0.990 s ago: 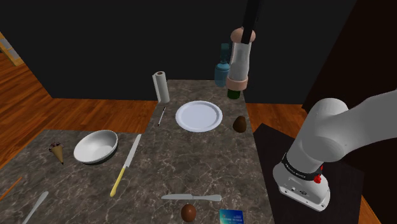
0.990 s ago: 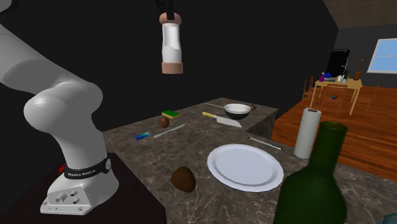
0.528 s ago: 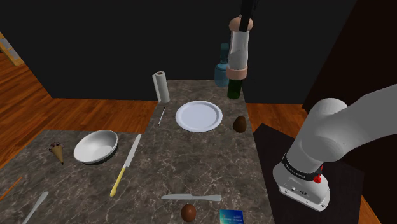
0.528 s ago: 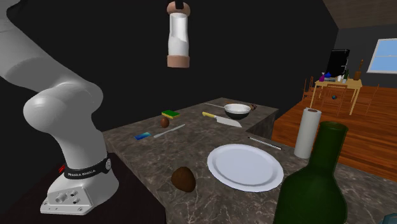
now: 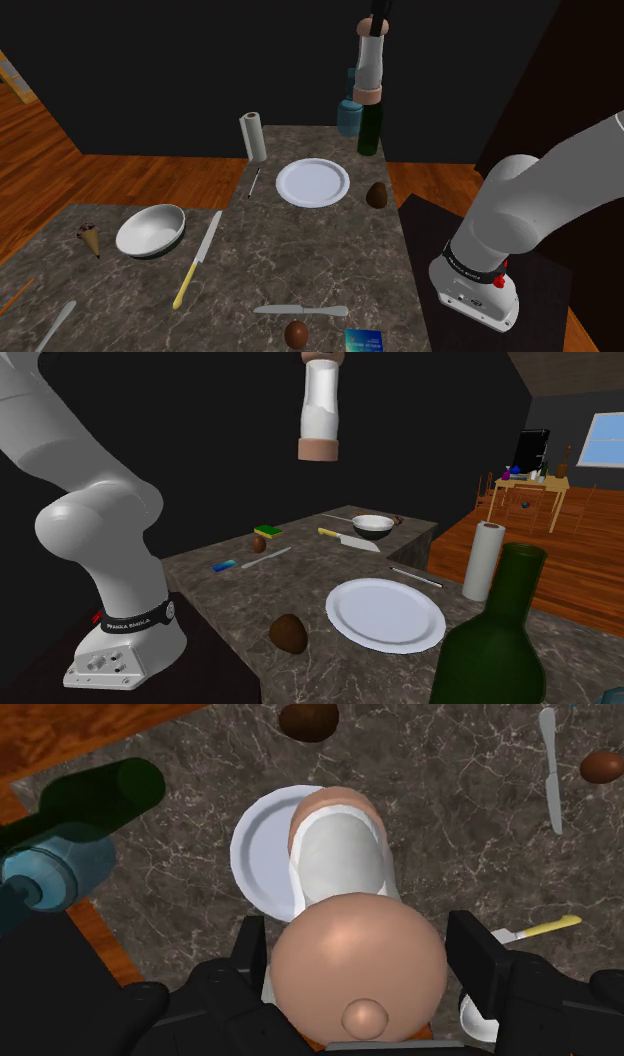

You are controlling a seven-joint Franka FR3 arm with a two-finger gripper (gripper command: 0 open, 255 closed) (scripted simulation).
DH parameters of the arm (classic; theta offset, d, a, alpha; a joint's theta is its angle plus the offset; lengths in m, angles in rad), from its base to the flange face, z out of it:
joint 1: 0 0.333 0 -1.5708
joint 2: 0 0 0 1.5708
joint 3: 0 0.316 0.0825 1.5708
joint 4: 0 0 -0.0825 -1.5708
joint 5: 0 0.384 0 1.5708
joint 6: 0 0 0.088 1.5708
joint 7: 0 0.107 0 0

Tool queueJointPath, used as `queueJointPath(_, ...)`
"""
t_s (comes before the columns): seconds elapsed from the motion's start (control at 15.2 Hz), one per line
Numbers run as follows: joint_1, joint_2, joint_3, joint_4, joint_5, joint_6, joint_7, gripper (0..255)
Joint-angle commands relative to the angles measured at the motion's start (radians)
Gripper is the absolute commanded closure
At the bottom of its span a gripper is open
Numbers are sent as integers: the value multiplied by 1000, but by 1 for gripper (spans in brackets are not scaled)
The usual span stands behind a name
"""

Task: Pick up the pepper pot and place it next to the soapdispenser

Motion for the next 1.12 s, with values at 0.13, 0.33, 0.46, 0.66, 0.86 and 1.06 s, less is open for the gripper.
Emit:
queueJointPath(0.13, -11, 118, -64, 101, -5, 18, -79, 255)
queueJointPath(0.33, -22, 214, -115, 193, 3, 20, -142, 255)
queueJointPath(0.46, -33, 284, -149, 265, 15, 15, -185, 255)
queueJointPath(0.66, -56, 400, -198, 392, 48, -1, -252, 255)
queueJointPath(0.86, -95, 537, -245, 553, 100, -37, -320, 255)
queueJointPath(1.06, -166, 709, -282, 777, 179, -106, -383, 255)
